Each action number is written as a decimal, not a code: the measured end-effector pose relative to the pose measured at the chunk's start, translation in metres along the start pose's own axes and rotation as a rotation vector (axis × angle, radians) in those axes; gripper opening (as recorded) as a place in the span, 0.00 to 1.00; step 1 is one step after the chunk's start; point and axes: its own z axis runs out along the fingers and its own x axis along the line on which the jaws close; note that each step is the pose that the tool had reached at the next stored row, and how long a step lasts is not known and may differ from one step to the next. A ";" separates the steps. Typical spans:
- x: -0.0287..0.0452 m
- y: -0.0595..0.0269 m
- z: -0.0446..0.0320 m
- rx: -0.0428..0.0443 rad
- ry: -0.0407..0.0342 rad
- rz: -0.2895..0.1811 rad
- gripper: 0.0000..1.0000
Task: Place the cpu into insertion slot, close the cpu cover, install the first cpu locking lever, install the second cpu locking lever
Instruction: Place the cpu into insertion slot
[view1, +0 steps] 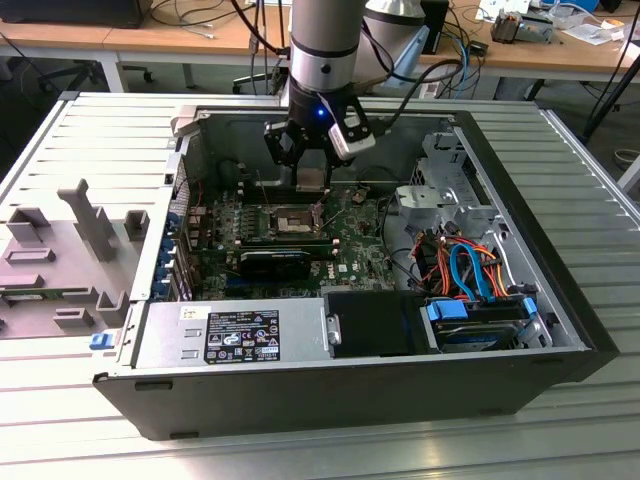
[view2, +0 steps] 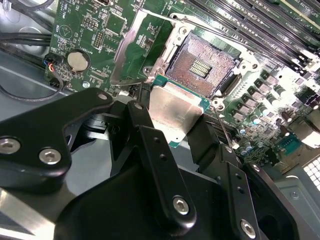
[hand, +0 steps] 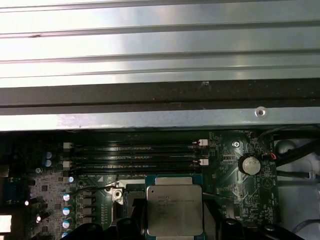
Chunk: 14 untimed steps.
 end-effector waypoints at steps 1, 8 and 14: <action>0.0000 0.0000 0.0002 0.0000 0.0000 0.000 0.54; 0.0000 -0.0003 0.0021 0.0000 0.0000 0.000 0.54; -0.0001 -0.0005 0.0034 0.0000 0.0000 0.000 0.54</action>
